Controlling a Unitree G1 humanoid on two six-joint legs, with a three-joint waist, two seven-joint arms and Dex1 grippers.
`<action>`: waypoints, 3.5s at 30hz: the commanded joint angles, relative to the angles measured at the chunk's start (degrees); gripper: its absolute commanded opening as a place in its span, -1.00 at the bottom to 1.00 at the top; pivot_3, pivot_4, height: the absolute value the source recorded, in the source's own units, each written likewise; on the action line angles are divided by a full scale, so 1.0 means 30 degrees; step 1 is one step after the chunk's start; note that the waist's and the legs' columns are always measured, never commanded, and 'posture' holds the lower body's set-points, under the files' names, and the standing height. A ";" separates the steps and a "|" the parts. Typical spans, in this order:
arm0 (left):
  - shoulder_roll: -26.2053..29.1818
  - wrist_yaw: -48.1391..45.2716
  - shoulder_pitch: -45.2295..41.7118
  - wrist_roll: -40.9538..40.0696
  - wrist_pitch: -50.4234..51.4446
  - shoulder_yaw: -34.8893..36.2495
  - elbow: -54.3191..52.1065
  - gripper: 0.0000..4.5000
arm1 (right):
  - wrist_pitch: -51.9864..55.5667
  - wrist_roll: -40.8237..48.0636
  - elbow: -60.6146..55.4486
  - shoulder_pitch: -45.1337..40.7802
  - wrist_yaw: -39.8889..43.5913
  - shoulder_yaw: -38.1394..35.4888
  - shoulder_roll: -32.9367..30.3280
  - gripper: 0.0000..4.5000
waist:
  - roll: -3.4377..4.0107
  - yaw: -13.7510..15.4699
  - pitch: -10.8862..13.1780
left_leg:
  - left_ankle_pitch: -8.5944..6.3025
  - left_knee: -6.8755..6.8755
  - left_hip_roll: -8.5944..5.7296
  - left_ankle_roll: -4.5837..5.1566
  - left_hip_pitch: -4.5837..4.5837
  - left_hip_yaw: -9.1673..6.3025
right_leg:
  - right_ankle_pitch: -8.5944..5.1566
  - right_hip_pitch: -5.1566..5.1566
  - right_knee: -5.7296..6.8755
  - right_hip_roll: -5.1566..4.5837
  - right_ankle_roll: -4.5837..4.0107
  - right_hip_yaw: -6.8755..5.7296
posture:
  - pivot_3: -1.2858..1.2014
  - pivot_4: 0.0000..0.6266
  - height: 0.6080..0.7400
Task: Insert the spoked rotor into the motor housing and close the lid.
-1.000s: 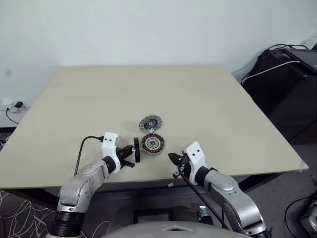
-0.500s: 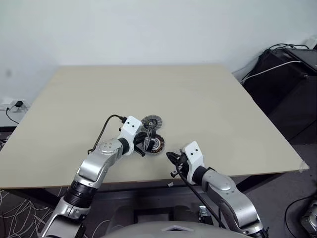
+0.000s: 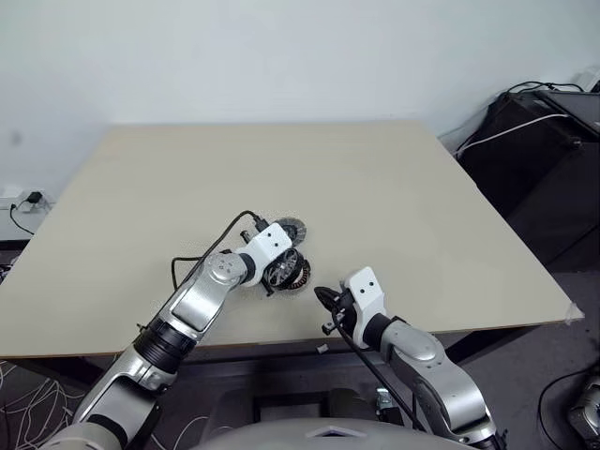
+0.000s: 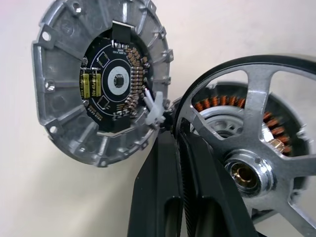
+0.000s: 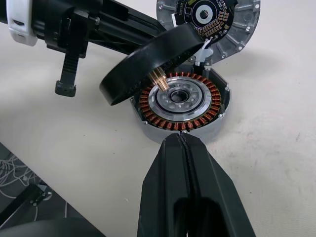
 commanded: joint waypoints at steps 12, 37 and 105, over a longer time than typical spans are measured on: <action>-0.0820 0.0820 -0.0806 0.2751 -0.0291 -0.0262 0.0253 -0.98 | -0.0586 0.0218 -0.0272 -0.0349 -0.0031 -0.0190 0.0103 -1.00 | -0.0002 0.0037 -0.0001 | 0.0003 0.0005 0.0000 0.0006 0.0002 -0.0001 | 0.0002 0.0014 0.0010 0.0002 0.0004 0.0001 | 0.03 -1.00 1.00; -0.2185 0.0828 -0.0506 0.3433 -0.0617 -0.0023 0.0456 0.90 | -0.0548 0.0237 -0.0391 -0.0341 -0.0135 -0.0305 0.0115 -1.00 | 0.0002 0.0115 -0.0007 | 0.0005 0.0052 0.0003 0.0008 0.0014 -0.0001 | 0.0011 0.0036 0.0023 0.0009 0.0020 -0.0003 | 0.03 -1.00 1.00; -0.2508 -0.1151 1.2919 -0.4721 -1.4217 0.6069 -0.1484 -0.98 | -0.3726 -0.2950 0.9959 -0.9155 0.2992 0.2791 0.1711 -1.00 | 0.0225 -0.0369 -0.0091 | -0.0005 0.0065 0.0029 0.0008 0.0037 0.0023 | 0.0066 0.0024 0.0031 0.0009 -0.0010 0.0034 | 0.03 -1.00 1.00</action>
